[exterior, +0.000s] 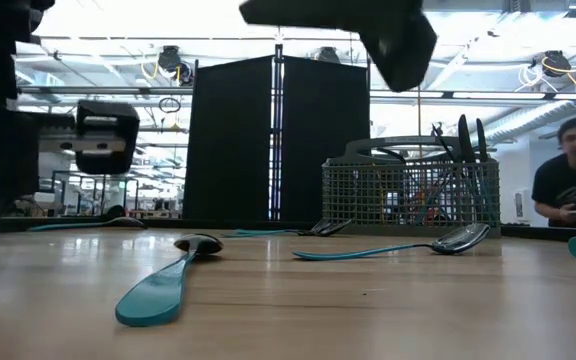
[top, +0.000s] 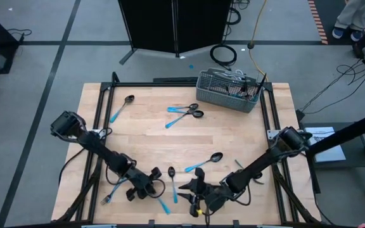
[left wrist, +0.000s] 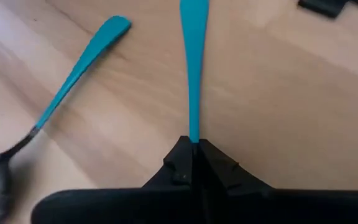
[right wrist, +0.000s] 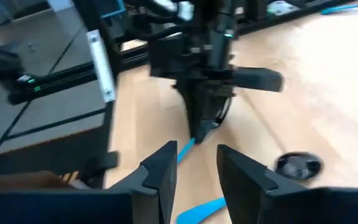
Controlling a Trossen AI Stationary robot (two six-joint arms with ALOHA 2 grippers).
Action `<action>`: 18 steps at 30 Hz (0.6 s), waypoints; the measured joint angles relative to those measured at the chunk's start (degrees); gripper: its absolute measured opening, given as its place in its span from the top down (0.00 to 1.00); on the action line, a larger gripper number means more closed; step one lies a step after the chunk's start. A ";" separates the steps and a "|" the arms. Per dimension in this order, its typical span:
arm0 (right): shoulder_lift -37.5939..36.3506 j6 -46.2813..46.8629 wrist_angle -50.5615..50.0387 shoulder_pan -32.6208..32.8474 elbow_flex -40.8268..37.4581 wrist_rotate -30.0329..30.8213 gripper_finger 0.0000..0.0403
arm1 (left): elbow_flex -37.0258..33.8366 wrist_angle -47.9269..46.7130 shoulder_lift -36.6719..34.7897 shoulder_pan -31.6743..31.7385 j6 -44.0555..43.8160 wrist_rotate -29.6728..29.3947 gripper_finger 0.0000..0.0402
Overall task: Sort silverware
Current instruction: Put the blue fork into the middle of the blue utensil organizer
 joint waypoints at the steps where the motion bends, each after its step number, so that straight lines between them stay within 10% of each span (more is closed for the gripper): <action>1: -0.13 0.07 -0.34 -0.43 -0.02 0.08 0.73 | 0.22 -1.07 -0.75 0.05 1.41 -0.65 0.99; 18: -8.29 1.45 -10.65 -7.63 0.00 -3.43 0.73 | 3.32 -16.54 -17.05 0.05 12.54 -17.04 1.00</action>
